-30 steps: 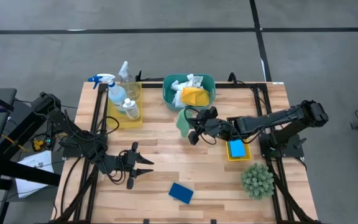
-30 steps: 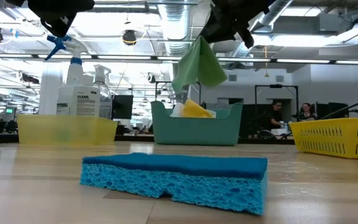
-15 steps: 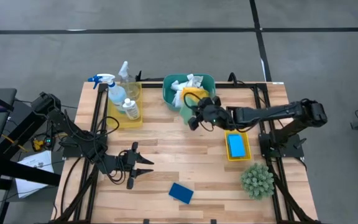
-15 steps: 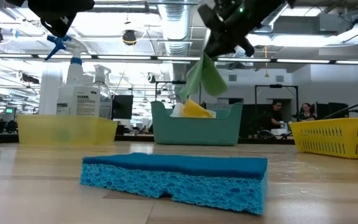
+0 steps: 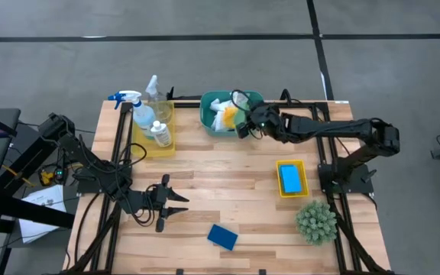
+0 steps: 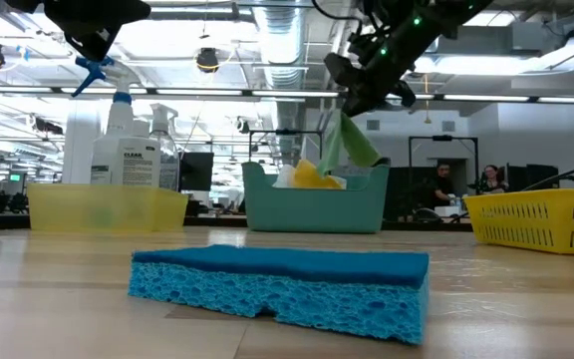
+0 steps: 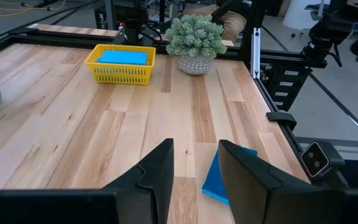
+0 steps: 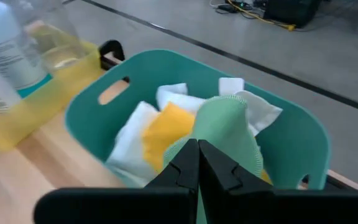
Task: Pick & Place Kitchen Items
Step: Put the green cleaning cloth into the green bin
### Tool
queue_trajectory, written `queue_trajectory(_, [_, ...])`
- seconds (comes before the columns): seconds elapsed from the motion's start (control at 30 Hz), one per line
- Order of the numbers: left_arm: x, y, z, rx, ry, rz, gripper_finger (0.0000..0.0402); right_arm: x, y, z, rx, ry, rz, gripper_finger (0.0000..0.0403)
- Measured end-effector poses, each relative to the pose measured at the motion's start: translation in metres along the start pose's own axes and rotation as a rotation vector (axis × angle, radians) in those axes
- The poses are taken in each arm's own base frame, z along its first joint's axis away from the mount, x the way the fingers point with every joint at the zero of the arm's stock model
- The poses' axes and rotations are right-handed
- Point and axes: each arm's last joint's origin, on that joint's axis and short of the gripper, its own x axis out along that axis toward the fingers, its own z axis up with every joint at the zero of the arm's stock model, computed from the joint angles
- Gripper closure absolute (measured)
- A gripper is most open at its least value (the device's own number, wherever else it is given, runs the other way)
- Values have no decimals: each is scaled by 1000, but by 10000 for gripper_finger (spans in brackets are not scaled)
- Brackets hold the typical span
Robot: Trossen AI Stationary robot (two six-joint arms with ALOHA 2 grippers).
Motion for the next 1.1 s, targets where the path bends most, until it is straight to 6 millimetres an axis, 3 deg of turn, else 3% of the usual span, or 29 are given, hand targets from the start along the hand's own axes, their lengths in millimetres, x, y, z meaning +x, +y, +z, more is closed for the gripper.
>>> queue_trajectory(0.43, [0,0,0,0,0,0,279,19,-33,11,37,16,-64,403])
queue_trajectory(0.67, [0,0,0,0,0,0,279,30,-47,16,74,28,-17,403])
queue_trajectory(1.1, [0,0,0,-1,-1,0,279,41,-56,8,82,74,-14,403])
